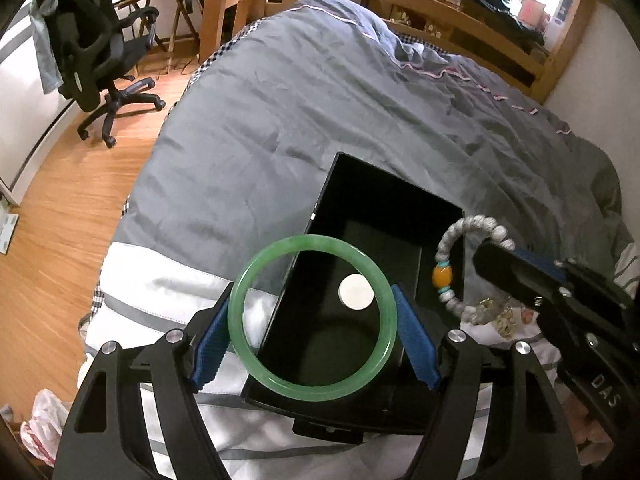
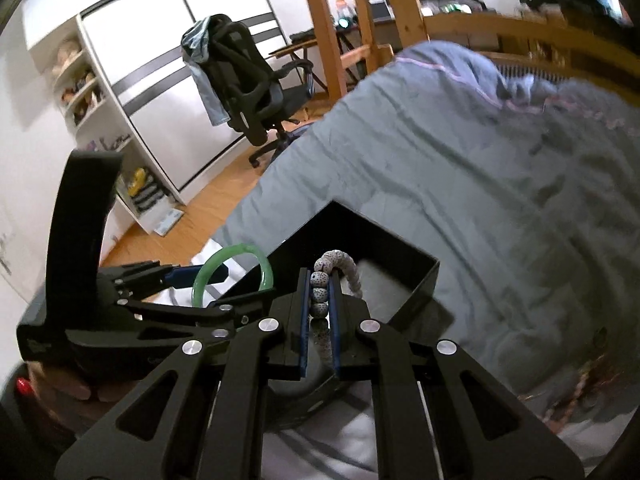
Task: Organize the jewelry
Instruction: 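Carry the bangle and bead strand over the black box and release both, then grasp the white bead bracelet with the left tool while the right tool grasps a beaded strand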
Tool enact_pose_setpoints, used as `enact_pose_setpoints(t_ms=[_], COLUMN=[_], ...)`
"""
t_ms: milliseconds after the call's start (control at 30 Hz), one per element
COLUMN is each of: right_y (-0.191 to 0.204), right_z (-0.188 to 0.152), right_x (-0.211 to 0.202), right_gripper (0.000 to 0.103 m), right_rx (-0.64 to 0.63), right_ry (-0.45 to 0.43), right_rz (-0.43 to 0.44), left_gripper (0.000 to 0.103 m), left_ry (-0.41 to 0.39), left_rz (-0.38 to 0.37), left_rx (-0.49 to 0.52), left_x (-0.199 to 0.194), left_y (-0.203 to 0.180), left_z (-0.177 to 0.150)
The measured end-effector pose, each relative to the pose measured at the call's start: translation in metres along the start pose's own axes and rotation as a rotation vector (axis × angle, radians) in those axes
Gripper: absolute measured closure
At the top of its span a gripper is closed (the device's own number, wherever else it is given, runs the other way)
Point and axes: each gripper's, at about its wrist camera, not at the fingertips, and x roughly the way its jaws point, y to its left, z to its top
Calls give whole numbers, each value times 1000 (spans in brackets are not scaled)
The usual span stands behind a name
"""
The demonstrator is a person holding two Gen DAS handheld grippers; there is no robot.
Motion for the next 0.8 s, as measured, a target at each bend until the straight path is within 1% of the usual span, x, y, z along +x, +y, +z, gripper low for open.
enact_pose_setpoints(t_ms=[33,67,100,133,200,267,300,400,433,500,600,700,800], right_y=[-2,-2,-2,-4,-7,-7,-6,4,9,17,24,21,3], right_z=[1,1,1,1,2,3,4,7,9,11,15,15,14], right_x=[1,-1,-4,-6,-13,-22,-26,-31,-31,-29,-21,-22,-23], right_gripper=[71,57,47,43,29,24,24,24,24,24,24,21,20], right_rx=[20,22,21,24,45,43,36,-3,-25,-51,-65,-55,-19], right_ry=[11,2,-11,-21,-30,-52,-58,-66,-65,-59,-27,-32,-30], right_rz=[6,1,-8,-9,20,32,52,54,58,76,88,52,-58], left_gripper=[23,20,17,17,14,12,11,11,11,11,11,10,11], left_ry=[-5,-21,-40,-67,-96,-128,-137,-185,-211,-238,-230,-181,-170], left_rz=[-8,-10,-6,-4,-33,-50,-50,-47,-45,-43,-23,-33,-30], left_rx=[-8,-18,-26,-41,-66,-94,-100,-133,-152,-182,-212,-223,-203], left_x=[-1,-4,-7,-12,-19,-26,-27,-36,-42,-49,-47,-37,-35], left_y=[2,4,6,9,13,16,16,19,23,30,38,40,36], left_z=[0,1,1,2,3,2,3,4,3,5,5,5,5])
